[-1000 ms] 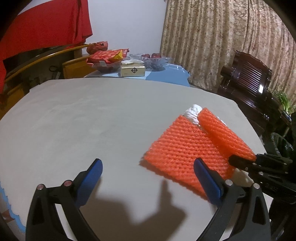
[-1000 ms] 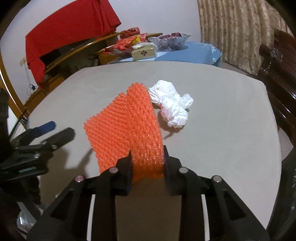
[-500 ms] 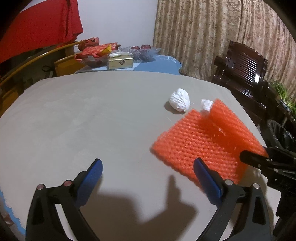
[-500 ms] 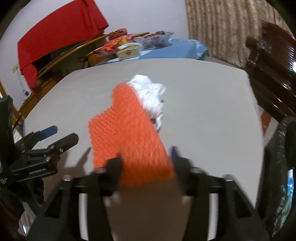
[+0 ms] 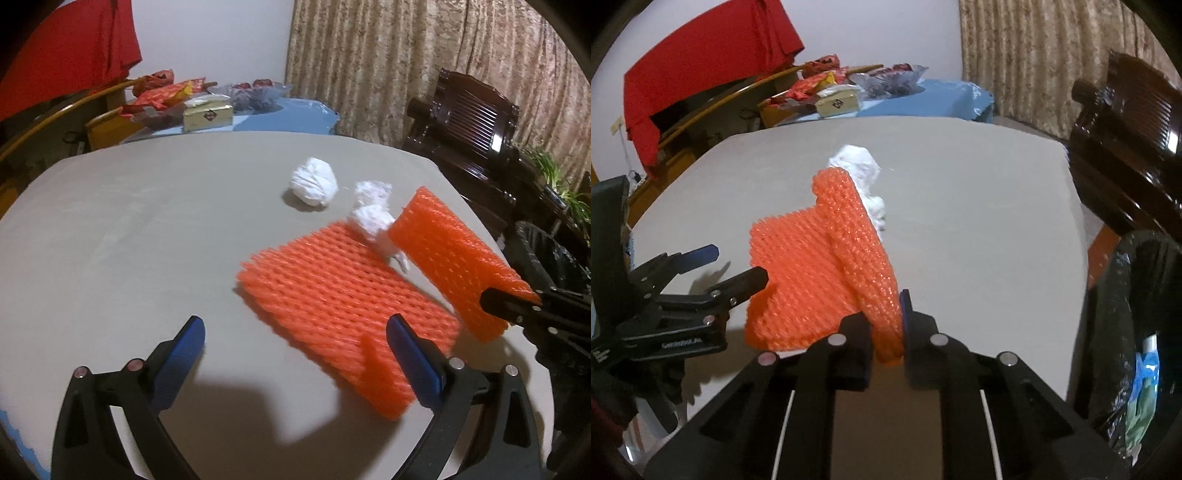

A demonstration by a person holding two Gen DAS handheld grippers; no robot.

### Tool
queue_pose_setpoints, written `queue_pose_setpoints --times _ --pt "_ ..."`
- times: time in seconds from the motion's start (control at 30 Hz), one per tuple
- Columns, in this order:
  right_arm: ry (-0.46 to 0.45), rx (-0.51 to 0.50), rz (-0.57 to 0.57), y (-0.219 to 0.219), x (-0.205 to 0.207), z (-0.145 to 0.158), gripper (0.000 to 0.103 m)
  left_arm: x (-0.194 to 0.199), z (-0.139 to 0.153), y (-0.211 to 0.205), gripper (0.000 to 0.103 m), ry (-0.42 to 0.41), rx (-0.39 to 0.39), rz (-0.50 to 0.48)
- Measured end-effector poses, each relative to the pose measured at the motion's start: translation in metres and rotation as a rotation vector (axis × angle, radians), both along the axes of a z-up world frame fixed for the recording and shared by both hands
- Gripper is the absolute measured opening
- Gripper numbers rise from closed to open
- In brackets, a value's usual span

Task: Collect trash
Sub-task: 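Grasp the flat orange foam net with the left tool while the right tool lifts its sleeve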

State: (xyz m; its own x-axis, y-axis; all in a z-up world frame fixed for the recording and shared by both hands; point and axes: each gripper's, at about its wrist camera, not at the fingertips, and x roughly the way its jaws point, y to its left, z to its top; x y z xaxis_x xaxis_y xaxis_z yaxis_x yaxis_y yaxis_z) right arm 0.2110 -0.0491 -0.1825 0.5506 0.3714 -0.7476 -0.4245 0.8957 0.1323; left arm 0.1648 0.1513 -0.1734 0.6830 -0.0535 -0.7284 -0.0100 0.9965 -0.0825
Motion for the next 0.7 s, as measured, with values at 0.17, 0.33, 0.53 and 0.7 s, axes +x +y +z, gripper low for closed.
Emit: queue_pose_setpoints --times 0.17,0.33,0.53,0.7 --pt "0.032 0.014 -0.022 -0.008 0.001 -0.008 0.012 0.002 -0.008 -0.015 0.095 0.041 -0.045 -0.039" --pt "0.034 0.021 -0.024 -0.01 0.001 -0.008 0.012 0.007 -0.016 -0.024 0.08 0.091 -0.114 -0.071" --pt "0.037 0.03 -0.031 -0.014 0.001 -0.007 0.012 0.011 -0.012 -0.027 0.036 0.082 -0.139 -0.093" --pt "0.03 0.031 -0.027 -0.013 0.001 -0.003 0.012 0.009 -0.007 -0.031 0.019 0.064 -0.142 -0.1"
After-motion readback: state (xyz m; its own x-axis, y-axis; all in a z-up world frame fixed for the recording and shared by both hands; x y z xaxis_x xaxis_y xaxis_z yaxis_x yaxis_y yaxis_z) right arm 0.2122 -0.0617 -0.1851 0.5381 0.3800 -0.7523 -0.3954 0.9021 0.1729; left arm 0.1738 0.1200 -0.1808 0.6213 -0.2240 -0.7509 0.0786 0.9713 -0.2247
